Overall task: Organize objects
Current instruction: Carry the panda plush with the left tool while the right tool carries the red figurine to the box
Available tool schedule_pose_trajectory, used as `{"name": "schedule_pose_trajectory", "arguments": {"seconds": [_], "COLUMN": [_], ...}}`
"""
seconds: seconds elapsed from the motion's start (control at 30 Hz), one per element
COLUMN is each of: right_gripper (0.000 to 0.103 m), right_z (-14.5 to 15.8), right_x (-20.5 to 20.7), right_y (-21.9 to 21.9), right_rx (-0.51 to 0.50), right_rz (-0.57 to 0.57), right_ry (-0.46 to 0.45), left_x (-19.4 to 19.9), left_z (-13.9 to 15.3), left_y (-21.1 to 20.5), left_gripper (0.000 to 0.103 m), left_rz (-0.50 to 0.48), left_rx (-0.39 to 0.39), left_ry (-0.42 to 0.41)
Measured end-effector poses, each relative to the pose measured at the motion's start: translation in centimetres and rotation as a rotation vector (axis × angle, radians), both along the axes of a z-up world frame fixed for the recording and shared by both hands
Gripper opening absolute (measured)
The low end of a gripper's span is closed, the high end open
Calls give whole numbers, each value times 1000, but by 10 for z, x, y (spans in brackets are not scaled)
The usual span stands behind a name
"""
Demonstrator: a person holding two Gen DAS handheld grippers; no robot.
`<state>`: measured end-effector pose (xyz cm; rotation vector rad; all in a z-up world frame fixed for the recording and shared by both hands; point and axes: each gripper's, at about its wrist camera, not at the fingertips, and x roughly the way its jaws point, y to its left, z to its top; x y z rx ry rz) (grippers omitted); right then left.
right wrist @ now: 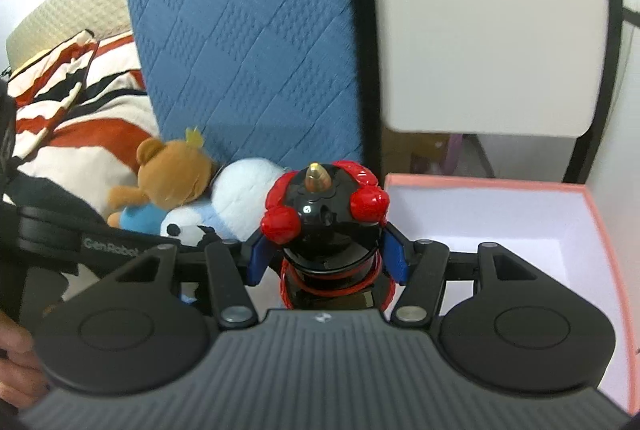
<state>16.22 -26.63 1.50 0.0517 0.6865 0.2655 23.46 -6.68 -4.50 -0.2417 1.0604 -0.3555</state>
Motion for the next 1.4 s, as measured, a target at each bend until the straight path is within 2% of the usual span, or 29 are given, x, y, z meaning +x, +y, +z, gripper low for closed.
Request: {"name": "schedule_pose_trajectory", "arguments": {"seconds": [0.37,0.57,0.8,1.1,1.23,1.4], "right_gripper": [60,60,60,60,60,61], "right_z": [4,-8,-38,-98,-128,-144], "right_x": [-4,-11,-14,-8,-6,-4], "right_y": [-60,-97,-136,-171,-181,-187], "right_rx": [-14,-13,-2,2,-9,2], "right_rz": [-60,-102,-143,-182,-207,-207], "right_ry": [-4,5,49,151,210,233], "left_x": [1,-2,-3,-2,-1,0], "left_z": [24,23,-2,-52,-69,-84], "left_y": [-63,-107,-159,-215,-230,-239], "left_gripper": [61,61,61,61,61,61], "left_rz": [-63,-117,-183,-279,-305,-314], "left_rx": [-12,4,48,116,150,168], "left_ry": [-25,-22,24,123,153,164]}}
